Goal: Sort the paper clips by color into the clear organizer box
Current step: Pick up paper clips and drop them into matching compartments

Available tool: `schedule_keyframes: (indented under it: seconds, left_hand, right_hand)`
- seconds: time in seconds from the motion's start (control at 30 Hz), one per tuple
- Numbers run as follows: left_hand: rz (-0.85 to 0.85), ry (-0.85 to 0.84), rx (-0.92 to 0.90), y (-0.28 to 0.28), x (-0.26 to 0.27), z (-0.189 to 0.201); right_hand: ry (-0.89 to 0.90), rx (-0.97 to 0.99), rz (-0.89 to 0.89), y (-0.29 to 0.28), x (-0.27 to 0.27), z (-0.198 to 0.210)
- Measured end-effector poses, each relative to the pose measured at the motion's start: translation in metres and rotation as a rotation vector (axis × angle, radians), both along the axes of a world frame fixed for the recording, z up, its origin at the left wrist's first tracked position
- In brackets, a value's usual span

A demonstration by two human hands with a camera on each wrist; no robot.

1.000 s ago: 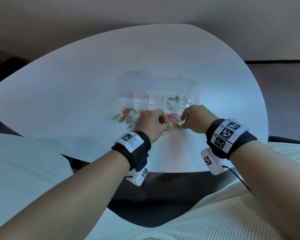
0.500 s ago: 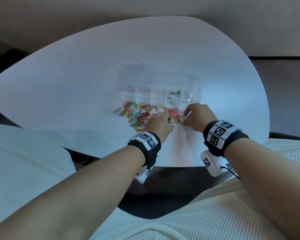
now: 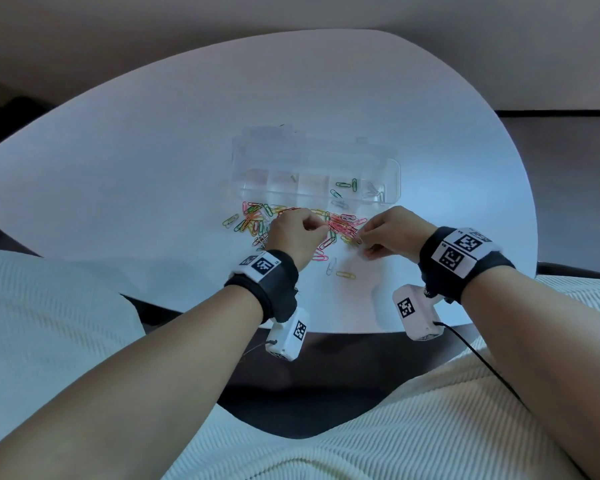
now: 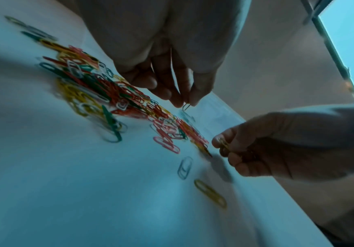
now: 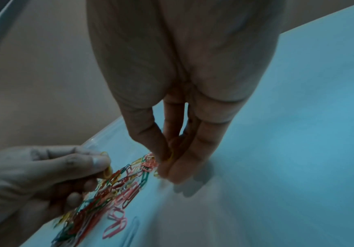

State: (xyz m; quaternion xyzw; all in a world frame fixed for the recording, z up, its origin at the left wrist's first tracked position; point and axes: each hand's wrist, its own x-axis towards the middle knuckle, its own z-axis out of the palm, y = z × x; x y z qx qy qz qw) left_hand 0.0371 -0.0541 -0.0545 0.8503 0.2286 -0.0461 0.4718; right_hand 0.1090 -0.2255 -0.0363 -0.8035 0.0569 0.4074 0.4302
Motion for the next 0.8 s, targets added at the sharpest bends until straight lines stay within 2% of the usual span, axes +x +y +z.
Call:
schedule_keyframes:
  seconds: [0.13, 0.23, 0.37, 0.43, 0.47, 0.53, 0.63, 0.7, 0.8]
  left_hand:
    - [0.067, -0.026, -0.192, 0.008, -0.005, 0.002]
    - [0.093, -0.019, -0.271, 0.008, -0.009, 0.009]
    - [0.165, 0.075, -0.431, 0.008, -0.011, 0.016]
    - [0.199, 0.103, -0.521, 0.007, -0.012, 0.018]
    - [0.168, 0.096, -0.506, 0.005, -0.012, 0.019]
    - [-0.032, 0.089, -0.296, -0.001, -0.014, 0.021]
    - [-0.499, 0.142, 0.223, -0.018, -0.025, 0.020]
    - [-0.647, 0.212, 0.365, -0.025, -0.031, 0.013]
    - [-0.691, 0.228, 0.425, -0.027, -0.035, 0.004]
  right_hand:
    - [0.125, 0.160, -0.039, 0.000, -0.001, 0.002]
    - [0.175, 0.221, -0.091, 0.001, -0.001, 0.006]
    - [0.247, 0.290, -0.190, 0.005, -0.002, 0.014]
    - [0.222, 0.277, -0.226, 0.008, -0.001, 0.016]
    - [0.168, 0.238, -0.203, 0.009, -0.001, 0.016]
    - [-0.038, 0.063, -0.029, 0.012, 0.001, 0.014]
    - [-0.411, -0.260, 0.332, 0.013, -0.001, 0.007]
    - [-0.477, -0.333, 0.393, 0.013, -0.004, 0.003]
    - [-0.487, -0.374, 0.423, 0.010, -0.006, -0.003]
